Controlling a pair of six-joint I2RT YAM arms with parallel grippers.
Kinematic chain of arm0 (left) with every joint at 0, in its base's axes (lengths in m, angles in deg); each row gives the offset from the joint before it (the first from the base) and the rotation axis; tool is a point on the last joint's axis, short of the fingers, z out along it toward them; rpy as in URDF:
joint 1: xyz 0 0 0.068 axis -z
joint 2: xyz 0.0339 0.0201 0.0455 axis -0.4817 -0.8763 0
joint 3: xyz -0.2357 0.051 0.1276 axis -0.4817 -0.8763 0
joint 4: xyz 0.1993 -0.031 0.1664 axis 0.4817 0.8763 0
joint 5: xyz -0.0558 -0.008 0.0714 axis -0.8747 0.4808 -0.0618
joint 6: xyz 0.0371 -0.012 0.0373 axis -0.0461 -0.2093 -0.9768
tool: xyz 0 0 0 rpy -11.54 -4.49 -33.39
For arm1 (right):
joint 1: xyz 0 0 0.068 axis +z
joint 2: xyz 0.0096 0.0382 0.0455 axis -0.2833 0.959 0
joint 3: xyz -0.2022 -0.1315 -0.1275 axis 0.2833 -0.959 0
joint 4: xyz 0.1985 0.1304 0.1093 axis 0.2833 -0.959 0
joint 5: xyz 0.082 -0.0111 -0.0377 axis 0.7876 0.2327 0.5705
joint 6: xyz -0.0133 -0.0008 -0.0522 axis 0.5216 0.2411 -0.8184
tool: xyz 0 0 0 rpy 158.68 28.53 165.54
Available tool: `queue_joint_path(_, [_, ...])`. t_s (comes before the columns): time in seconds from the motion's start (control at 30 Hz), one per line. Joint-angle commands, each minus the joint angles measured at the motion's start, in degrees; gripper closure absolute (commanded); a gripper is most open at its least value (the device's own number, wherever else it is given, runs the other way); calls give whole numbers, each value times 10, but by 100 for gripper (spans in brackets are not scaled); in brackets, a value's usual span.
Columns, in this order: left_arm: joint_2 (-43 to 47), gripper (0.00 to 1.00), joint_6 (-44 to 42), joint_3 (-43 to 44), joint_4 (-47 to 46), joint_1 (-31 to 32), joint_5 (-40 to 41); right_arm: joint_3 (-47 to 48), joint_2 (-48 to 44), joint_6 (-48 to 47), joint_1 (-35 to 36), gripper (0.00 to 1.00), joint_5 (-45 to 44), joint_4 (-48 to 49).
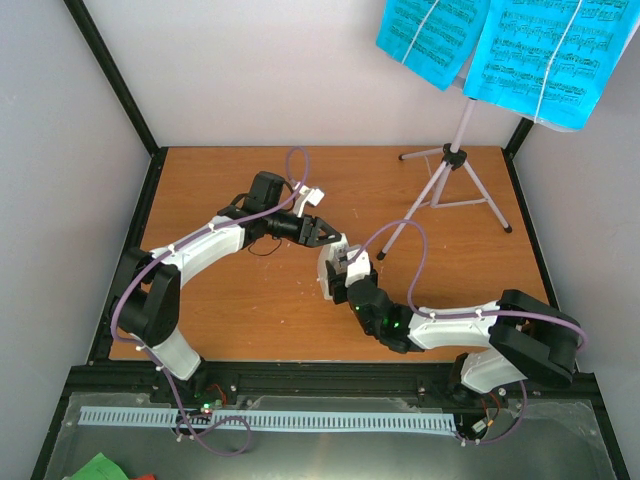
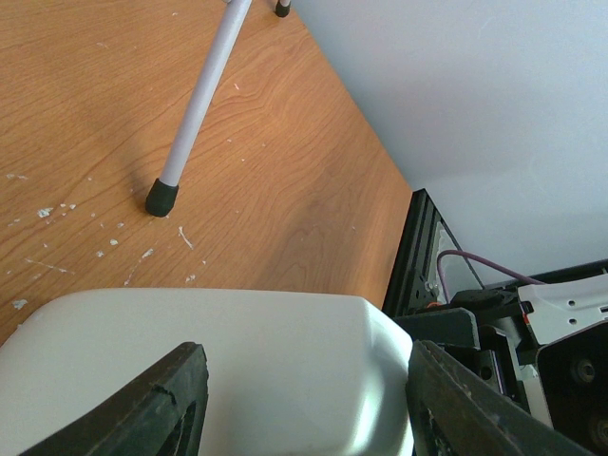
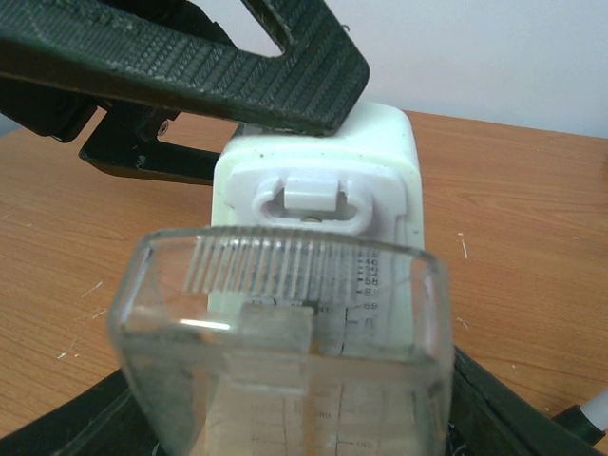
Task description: Pack up the instrument practice props
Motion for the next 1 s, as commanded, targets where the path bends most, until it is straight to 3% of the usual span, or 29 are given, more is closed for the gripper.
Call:
queue_joint_path(0.0, [-13, 42, -13, -4, 33, 5, 18, 6, 22, 6, -4, 47, 17, -53])
queue_joint_path(0.4, [-9, 42, -15, -5, 35, 6, 26, 7, -6, 1, -4, 32, 15, -68])
queue_joint_path(0.97, [-7, 42, -17, -5, 38, 6, 27, 48, -32, -23, -34, 25, 62, -126])
